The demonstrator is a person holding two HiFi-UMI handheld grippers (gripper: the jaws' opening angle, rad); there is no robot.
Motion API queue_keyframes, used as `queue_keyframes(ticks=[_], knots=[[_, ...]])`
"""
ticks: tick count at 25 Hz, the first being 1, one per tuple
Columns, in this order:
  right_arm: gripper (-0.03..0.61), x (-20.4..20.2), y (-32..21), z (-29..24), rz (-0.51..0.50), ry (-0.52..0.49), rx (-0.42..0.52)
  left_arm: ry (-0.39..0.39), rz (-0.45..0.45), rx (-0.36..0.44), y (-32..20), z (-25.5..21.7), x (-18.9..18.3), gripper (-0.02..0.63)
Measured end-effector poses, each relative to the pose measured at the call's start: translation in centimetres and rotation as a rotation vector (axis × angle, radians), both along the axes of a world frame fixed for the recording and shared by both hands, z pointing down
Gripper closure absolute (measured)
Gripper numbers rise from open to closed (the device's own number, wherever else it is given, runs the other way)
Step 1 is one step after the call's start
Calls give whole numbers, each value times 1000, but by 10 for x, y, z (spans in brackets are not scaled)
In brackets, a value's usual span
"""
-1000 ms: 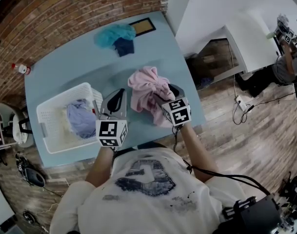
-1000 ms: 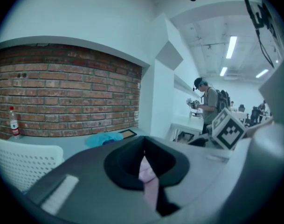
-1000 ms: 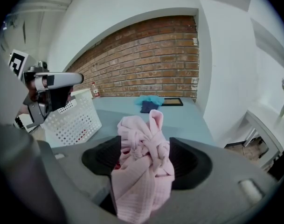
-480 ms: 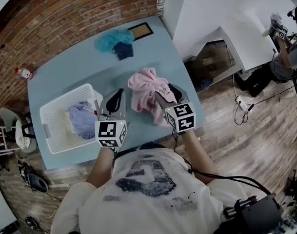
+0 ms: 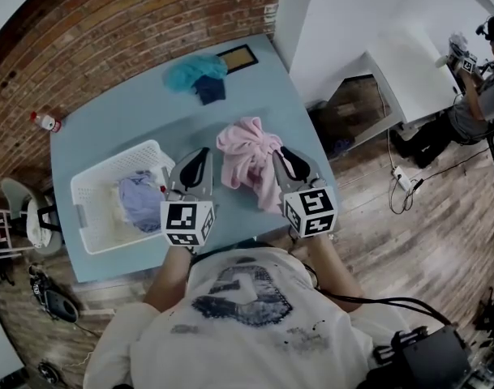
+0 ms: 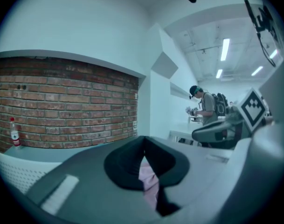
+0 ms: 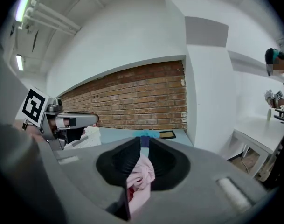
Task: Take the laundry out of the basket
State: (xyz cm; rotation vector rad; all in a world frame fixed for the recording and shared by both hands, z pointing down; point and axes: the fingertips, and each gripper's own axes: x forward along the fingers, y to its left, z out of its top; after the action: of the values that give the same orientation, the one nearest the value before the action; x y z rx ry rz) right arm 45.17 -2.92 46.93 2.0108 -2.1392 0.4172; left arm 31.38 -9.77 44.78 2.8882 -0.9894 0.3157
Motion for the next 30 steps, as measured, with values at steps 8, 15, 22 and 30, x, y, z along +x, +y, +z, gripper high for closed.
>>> queue_keyframes(ticks=[8,15,22,30], knots=[[578,0,9,-7,24,13,13,8,-3,1,5,-3,-1,623],[580,-1,7,-9,27,22,30,19,1,-26,5,-1,-2,623],[580,-3,3,-4,21,1,26,49,10,-31,4,-5,-3,623],[580,-20,-16,-11,-14,-6,36,25,-54,6,-9,-16,-31,623]])
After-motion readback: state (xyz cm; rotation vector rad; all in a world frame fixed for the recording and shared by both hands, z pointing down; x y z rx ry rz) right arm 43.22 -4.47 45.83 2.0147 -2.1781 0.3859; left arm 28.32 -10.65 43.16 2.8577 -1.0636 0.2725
